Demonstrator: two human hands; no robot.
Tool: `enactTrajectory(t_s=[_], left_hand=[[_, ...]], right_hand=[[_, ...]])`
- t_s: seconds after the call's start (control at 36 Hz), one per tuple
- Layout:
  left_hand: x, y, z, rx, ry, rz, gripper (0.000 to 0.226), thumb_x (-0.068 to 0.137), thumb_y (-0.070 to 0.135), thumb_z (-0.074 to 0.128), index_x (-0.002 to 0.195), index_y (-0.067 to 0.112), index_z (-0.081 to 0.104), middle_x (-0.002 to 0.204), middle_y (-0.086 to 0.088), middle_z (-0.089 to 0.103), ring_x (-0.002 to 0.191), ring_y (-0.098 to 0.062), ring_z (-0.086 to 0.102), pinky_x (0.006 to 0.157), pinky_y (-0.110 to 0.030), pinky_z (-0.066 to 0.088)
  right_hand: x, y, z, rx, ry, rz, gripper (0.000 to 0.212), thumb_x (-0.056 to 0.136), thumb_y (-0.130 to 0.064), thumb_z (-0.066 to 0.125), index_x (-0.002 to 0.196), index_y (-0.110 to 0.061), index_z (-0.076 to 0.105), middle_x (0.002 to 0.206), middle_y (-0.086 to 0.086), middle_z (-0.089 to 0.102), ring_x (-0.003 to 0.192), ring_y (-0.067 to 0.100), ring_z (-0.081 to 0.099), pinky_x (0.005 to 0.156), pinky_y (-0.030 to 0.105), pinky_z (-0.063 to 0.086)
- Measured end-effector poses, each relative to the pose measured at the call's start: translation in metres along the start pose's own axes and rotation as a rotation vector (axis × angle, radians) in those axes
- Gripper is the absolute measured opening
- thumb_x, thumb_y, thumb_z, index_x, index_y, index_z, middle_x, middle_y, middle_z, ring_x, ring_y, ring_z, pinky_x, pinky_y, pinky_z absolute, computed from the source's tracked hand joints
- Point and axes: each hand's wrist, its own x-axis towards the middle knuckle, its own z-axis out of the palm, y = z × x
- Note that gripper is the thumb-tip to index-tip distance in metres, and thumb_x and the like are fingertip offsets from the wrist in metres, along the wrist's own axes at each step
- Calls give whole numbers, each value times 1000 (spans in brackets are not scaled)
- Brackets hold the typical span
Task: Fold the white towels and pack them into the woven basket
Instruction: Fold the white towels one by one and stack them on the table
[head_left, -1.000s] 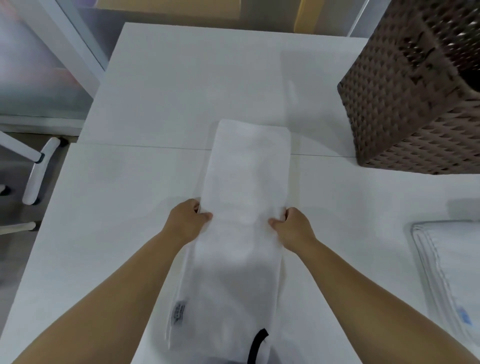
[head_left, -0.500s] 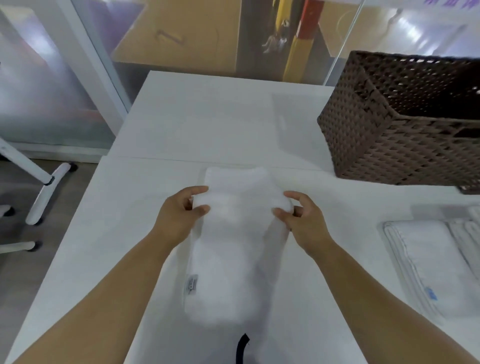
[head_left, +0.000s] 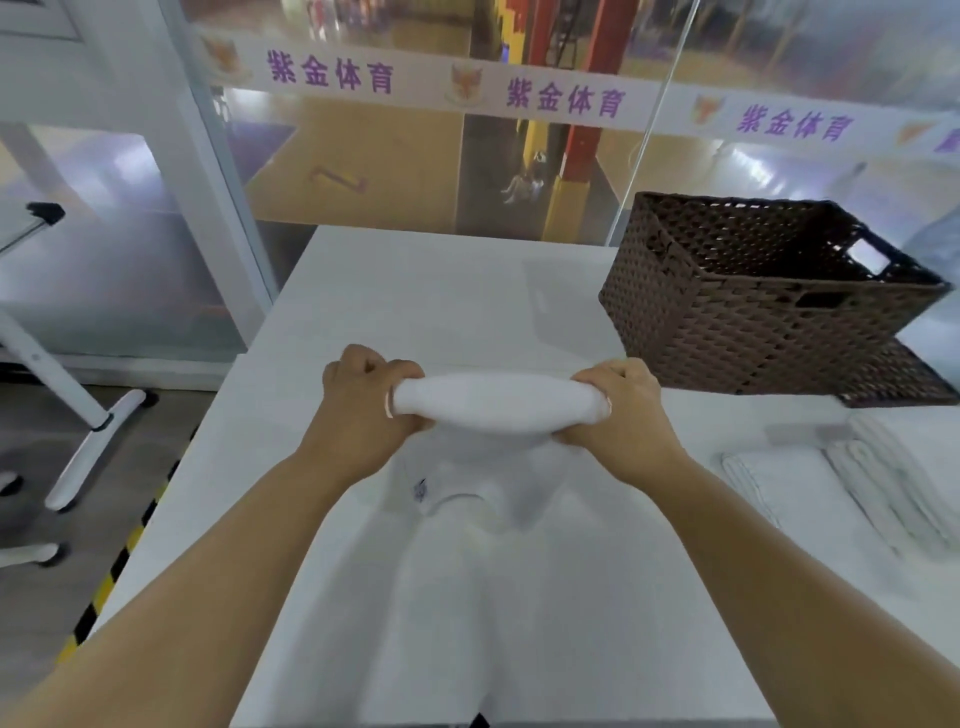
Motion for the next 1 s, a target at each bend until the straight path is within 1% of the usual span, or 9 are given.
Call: enactTrajectory(t_s=[0.08, 0.17, 0.25, 0.36, 0.47, 0.56, 0.64, 0.89, 1.0], left_hand=[[-9, 1, -6, -60, -72, 62, 29, 75, 29, 76, 92, 38, 54, 92, 18, 55, 89, -1, 51, 70, -8, 36], [-15, 0, -10, -183, -145, 8, 30, 79, 34, 72, 92, 47, 50, 91, 22, 61, 82, 13, 54, 61, -8, 39], [-18, 0, -8, -252, -190, -39, 25, 81, 39, 69, 94, 46, 48, 95, 20, 61, 81, 7, 59, 63, -16, 43], [-21, -2, 4, -362, -189, -119, 29, 83, 39, 66, 106, 41, 47, 101, 11, 63, 77, -2, 64, 53, -14, 49], [-20, -14, 27, -292, -158, -217, 53, 82, 45, 66, 127, 37, 38, 102, 10, 61, 67, -7, 67, 64, -22, 47], [-23, -31, 53, -98, -201, -263, 70, 82, 39, 69, 140, 24, 33, 125, -1, 51, 96, -20, 62, 86, -33, 47], [-36, -47, 78, 20, -309, -314, 67, 82, 38, 68, 138, 20, 37, 133, -8, 45, 111, -26, 55, 96, -40, 45], [-86, -72, 131, 60, -541, -375, 65, 83, 44, 64, 139, 30, 34, 123, -3, 44, 104, -19, 52, 85, -26, 39], [-99, -74, 138, -14, -521, -417, 69, 84, 39, 64, 142, 35, 26, 113, -5, 47, 93, -16, 55, 76, -23, 40]], right_hand=[[-16, 2, -9, 167, -45, 29, 39, 65, -22, 82, 86, -38, 53, 87, -16, 60, 74, 0, 57, 58, 16, 43], [-28, 12, -10, 392, -65, 117, 45, 72, -17, 81, 100, -30, 48, 95, -11, 63, 76, -7, 61, 59, 10, 48], [-34, 16, -10, 529, -96, 212, 48, 80, -22, 75, 115, -26, 42, 103, -4, 65, 81, 1, 67, 62, 16, 53], [-37, 26, -4, 531, -104, 285, 51, 86, -35, 66, 127, -28, 36, 110, -2, 63, 86, 8, 68, 74, 26, 54], [-31, 39, 12, 368, -79, 361, 64, 88, -41, 61, 140, -26, 26, 117, 2, 57, 95, 14, 60, 81, 29, 45], [-30, 53, 30, 123, -134, 433, 74, 89, -34, 63, 146, -18, 19, 135, 10, 50, 115, 25, 52, 89, 33, 41], [-40, 66, 49, -120, -298, 435, 76, 88, -33, 65, 146, -14, 21, 141, 13, 43, 126, 29, 46, 97, 34, 39], [-86, 93, 90, -274, -575, 372, 69, 90, -31, 62, 147, -26, 23, 147, 3, 26, 126, 24, 45, 98, 39, 44], [-109, 104, 105, -156, -524, 459, 71, 91, -25, 60, 145, -40, 16, 140, 4, 33, 111, 27, 53, 79, 33, 47]])
